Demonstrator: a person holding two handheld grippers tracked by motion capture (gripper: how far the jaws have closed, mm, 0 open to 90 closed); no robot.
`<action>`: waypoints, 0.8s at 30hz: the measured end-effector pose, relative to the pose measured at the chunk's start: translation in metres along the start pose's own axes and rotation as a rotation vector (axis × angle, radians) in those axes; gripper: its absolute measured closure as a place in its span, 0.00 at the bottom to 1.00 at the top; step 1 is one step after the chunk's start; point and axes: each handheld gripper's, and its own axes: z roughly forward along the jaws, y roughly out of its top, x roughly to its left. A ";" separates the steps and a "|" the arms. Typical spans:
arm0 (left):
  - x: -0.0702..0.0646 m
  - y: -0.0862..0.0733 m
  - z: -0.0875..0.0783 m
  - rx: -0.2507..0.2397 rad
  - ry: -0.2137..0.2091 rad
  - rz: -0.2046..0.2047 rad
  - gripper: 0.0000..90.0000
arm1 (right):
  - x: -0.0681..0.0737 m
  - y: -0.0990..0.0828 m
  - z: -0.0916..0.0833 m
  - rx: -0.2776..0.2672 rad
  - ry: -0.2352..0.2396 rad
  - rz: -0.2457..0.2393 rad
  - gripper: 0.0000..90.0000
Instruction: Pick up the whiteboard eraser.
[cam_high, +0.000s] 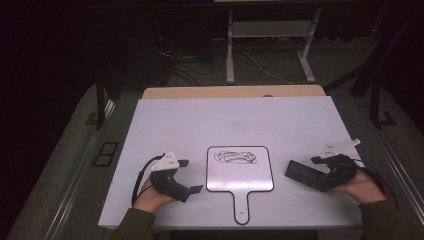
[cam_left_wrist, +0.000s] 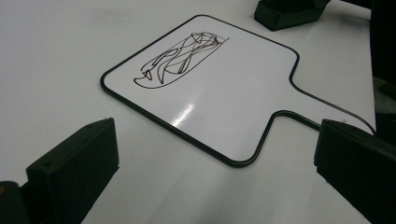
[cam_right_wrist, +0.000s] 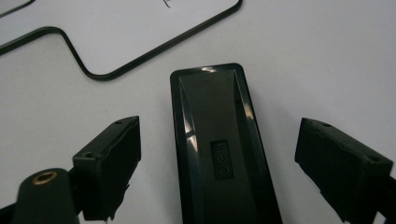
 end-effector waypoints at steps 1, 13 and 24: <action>0.000 0.000 0.000 0.002 0.000 0.000 0.00 | 0.001 0.000 0.001 0.007 0.000 0.000 0.15; 0.000 0.000 0.000 -0.002 -0.004 -0.002 0.00 | 0.001 -0.002 0.011 0.090 -0.015 -0.033 0.26; -0.001 0.000 0.001 -0.002 -0.005 -0.001 0.00 | 0.000 -0.002 0.016 0.126 -0.031 -0.053 0.33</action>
